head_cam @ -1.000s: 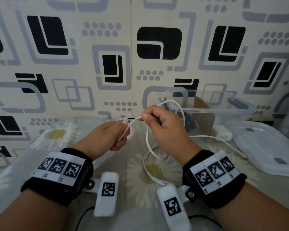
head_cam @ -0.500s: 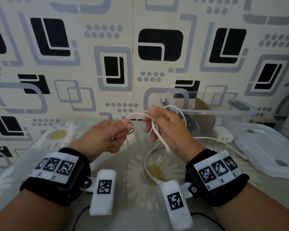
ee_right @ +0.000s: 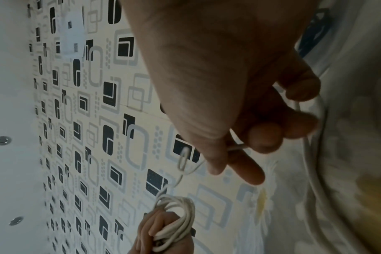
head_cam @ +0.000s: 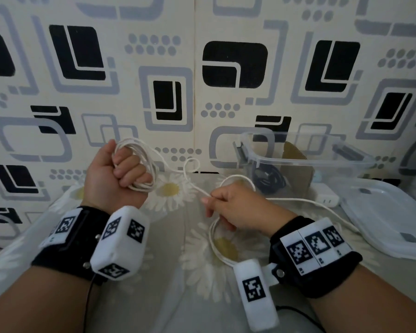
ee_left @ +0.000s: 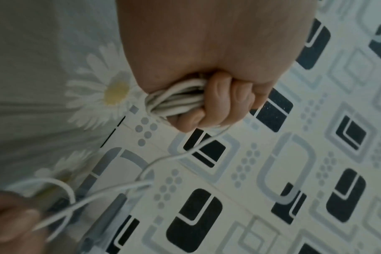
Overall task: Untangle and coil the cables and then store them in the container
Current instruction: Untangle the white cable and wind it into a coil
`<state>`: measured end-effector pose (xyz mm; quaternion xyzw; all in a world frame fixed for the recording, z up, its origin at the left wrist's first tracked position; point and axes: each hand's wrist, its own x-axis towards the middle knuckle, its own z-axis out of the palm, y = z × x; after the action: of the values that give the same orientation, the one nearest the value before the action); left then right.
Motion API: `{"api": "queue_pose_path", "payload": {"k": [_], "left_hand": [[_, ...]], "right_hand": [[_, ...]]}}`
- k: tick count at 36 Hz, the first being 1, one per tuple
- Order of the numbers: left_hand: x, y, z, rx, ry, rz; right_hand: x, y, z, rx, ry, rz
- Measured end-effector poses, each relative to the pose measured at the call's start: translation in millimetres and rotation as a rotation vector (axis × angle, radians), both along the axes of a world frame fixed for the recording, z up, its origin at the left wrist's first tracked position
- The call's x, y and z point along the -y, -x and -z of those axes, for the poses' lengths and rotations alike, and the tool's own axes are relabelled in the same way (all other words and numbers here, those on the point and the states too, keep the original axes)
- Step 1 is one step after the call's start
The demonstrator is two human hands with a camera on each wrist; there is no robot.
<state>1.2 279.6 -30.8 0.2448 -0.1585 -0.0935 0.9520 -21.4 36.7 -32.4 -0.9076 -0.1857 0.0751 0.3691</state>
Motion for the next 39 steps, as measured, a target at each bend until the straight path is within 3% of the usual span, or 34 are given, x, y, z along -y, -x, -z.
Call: {"api": "queue_pose_path", "payload": {"k": [4, 9, 16, 24, 28, 35, 39], "left_hand": [[-4.4, 1.6, -4.6, -0.086, 0.079, -0.218], [-12.3, 0.7, -3.9, -0.102, 0.12, -0.275], [-22.5, 3.3, -8.0, -0.17, 0.255, -0.456], [-14.8, 5.9, -11.5, -0.162, 0.179, -0.388], [-7.1, 8.7, -15.4, -0.16, 0.089, -0.353], [-0.7, 14.0, -21.7, -0.135, 0.002, -0.349], [2.6, 15.9, -22.2, -0.111, -0.03, -0.3]], "right_hand": [[2.1, -1.7, -5.0, 0.044, 0.006, 0.036], [8.1, -2.9, -10.3, 0.113, -0.07, 0.109], [13.1, -12.1, -4.8, -0.012, 0.004, 0.111], [13.2, -14.9, 2.3, 0.025, 0.091, 0.12], [10.1, -9.1, 0.9, 0.026, 0.127, 0.03], [6.7, -3.1, -11.6, 0.338, -0.078, 0.164], [5.8, 5.1, -22.8, 0.388, 0.281, 0.158]]}}
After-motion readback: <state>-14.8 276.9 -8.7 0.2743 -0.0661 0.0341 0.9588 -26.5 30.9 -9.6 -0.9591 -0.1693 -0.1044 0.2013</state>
